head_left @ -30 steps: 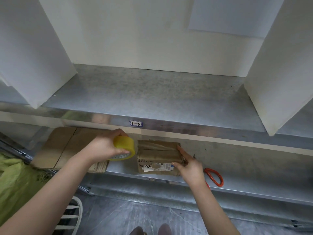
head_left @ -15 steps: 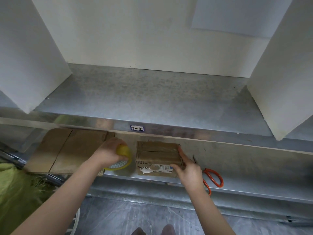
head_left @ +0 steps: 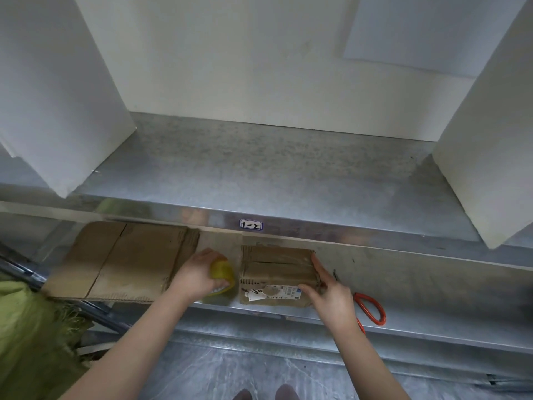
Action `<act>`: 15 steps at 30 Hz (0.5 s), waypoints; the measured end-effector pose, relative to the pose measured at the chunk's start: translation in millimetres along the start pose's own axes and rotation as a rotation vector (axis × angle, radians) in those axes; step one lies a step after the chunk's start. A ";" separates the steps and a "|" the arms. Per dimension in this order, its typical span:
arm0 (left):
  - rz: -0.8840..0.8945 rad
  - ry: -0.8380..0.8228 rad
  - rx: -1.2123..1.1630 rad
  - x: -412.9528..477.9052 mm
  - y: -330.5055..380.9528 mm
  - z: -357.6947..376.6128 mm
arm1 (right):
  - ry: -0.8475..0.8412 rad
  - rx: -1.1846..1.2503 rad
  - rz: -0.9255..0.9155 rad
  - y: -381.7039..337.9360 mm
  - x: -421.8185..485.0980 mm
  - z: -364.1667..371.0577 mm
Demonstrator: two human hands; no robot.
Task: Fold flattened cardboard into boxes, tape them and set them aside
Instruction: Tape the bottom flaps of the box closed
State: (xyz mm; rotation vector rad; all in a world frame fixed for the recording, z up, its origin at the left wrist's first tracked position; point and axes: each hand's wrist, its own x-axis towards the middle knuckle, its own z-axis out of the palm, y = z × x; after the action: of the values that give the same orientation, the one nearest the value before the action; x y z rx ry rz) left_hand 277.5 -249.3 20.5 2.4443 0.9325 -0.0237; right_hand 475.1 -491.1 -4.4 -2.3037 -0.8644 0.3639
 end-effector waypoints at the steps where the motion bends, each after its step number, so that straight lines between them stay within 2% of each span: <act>1: -0.008 0.010 -0.007 0.1 -1.4 -2.9 | 0.000 -0.002 -0.004 -1.0 -0.2 -0.6; 4: -0.027 0.021 0.022 1.0 -3.9 -13.5 | 0.014 -0.015 -0.027 -3.4 -0.6 0.7; 7: 0.028 -0.032 0.097 2.2 0.9 -15.2 | 0.009 -0.064 -0.067 -2.0 -1.7 3.8; 12: 0.043 -0.011 0.078 -1.1 3.0 -14.1 | -0.029 -0.254 -0.103 0.6 -4.9 -2.9; 15: 0.046 0.002 0.065 -4.2 4.1 -15.0 | -0.035 -0.234 -0.136 -1.4 -7.7 -12.1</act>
State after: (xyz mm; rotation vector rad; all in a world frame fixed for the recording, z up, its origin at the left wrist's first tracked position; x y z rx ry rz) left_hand 274.4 -247.4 36.1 2.5256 0.8888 -0.0355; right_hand 474.1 -501.2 5.9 -2.4386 -1.1263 0.2562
